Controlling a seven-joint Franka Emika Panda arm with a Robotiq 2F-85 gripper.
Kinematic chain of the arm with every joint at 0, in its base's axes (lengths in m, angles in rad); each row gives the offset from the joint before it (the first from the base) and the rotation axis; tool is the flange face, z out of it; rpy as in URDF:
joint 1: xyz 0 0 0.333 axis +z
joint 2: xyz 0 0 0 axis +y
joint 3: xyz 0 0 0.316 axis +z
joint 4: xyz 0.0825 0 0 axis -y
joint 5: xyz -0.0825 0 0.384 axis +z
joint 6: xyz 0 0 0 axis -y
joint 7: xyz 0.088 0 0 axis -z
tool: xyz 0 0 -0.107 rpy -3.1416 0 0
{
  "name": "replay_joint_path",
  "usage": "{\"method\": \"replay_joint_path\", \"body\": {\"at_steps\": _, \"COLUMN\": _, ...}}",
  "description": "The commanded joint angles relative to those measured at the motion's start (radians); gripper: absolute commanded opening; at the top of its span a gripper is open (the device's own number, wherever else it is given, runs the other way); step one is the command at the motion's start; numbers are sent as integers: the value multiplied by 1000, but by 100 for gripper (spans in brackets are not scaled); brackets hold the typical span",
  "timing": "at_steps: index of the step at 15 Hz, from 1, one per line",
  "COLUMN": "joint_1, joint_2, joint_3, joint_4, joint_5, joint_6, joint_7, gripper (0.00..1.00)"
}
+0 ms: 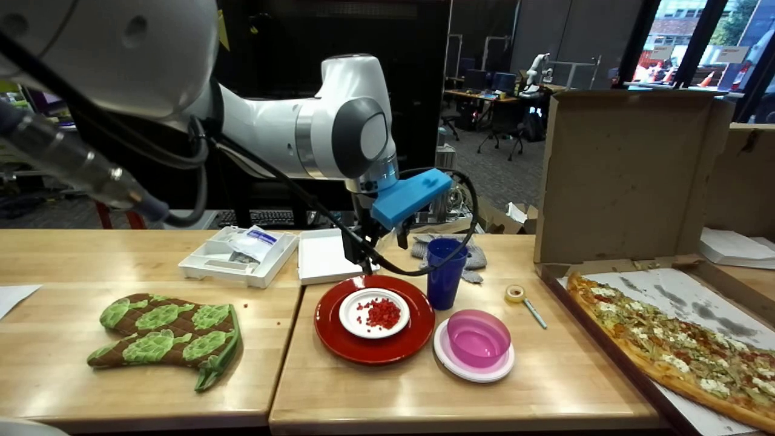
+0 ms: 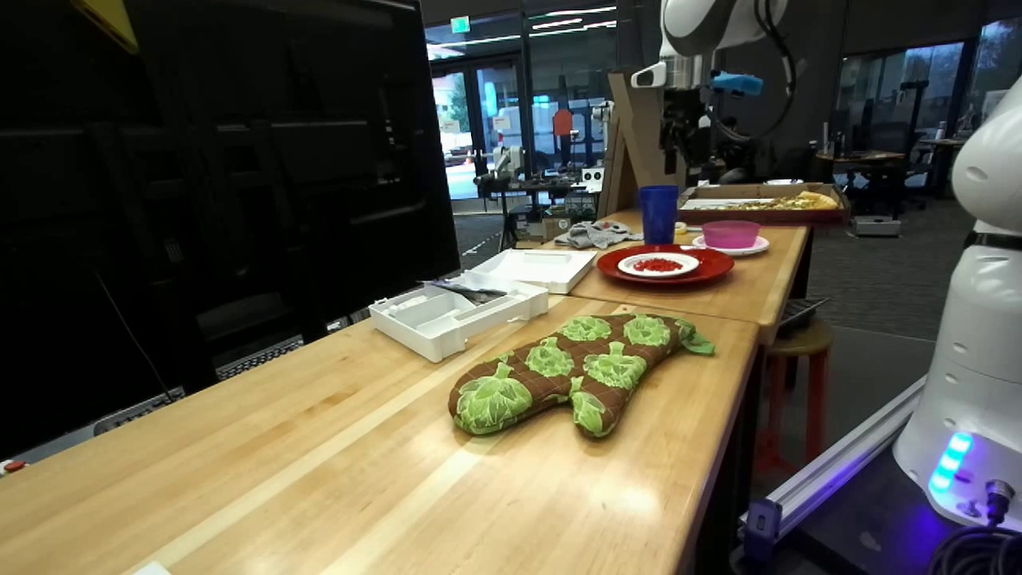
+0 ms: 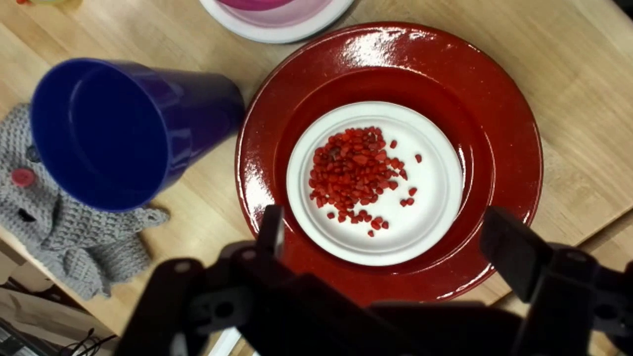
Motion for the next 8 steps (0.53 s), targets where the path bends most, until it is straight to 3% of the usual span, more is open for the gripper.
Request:
{"method": "replay_joint_path", "body": {"at_steps": 1, "joint_1": -11, "joint_2": 3, "joint_3": -31, "joint_4": 26, "joint_5": 42, "joint_6": 18, "joint_7": -11, "gripper": 100}}
{"method": "replay_joint_path", "body": {"at_steps": 8, "joint_1": -16, "joint_2": 29, "joint_3": -37, "joint_4": 79, "joint_5": 30, "joint_6": 33, "joint_7": 5, "gripper": 100}}
